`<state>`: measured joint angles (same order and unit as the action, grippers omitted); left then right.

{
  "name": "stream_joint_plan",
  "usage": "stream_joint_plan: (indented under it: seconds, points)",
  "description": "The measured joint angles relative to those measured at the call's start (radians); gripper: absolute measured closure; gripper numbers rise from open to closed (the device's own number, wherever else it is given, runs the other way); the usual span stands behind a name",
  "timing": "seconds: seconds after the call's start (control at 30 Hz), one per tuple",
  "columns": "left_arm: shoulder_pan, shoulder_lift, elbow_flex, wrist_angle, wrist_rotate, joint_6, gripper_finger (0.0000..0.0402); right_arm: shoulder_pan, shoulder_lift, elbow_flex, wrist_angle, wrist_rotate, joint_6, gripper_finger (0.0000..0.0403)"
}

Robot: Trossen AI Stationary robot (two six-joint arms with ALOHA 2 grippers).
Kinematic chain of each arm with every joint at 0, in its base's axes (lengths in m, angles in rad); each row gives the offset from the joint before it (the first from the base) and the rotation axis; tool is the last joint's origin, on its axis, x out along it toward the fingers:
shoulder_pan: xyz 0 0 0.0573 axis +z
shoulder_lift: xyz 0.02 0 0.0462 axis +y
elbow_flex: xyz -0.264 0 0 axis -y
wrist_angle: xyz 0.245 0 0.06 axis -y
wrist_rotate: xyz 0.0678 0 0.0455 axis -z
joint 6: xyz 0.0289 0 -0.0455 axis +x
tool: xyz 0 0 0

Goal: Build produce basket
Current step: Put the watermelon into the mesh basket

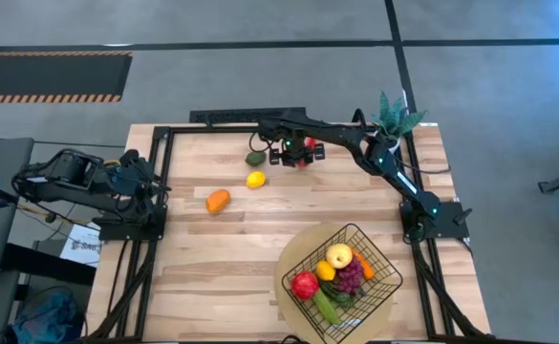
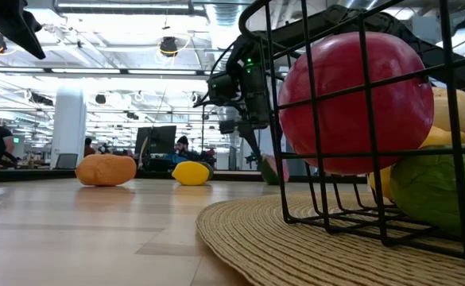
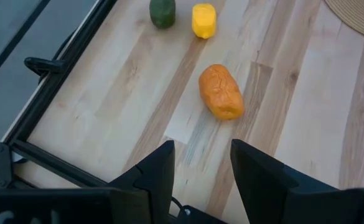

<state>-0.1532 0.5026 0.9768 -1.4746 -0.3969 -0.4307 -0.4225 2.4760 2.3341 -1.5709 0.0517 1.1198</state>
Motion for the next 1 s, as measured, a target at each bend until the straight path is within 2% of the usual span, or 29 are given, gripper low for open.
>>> stream_joint_plan:
  seconds: [0.13,0.43,0.53,0.83,1.0]
  points:
    - [0.0,0.0,0.0,0.0,0.012,0.0,0.0256,0.003,0.0,0.0,0.0,0.013,0.004,0.0234]
    - [0.0,0.0,0.0,0.01,0.026,-0.002,0.0256,0.013,0.0,0.0,-0.001,0.031,-0.02,0.0358]
    - [0.0,0.0,0.0,0.012,0.027,-0.001,0.0256,0.02,0.0,0.0,0.0,0.031,-0.038,0.0387]
    - [0.0,0.0,0.0,0.014,0.026,0.0,0.0256,0.07,-0.02,0.006,-0.001,0.04,-0.076,0.0397]
    - [0.0,0.0,0.0,0.014,0.026,0.0,0.0256,0.131,-0.129,0.021,0.0,0.109,-0.062,0.04]
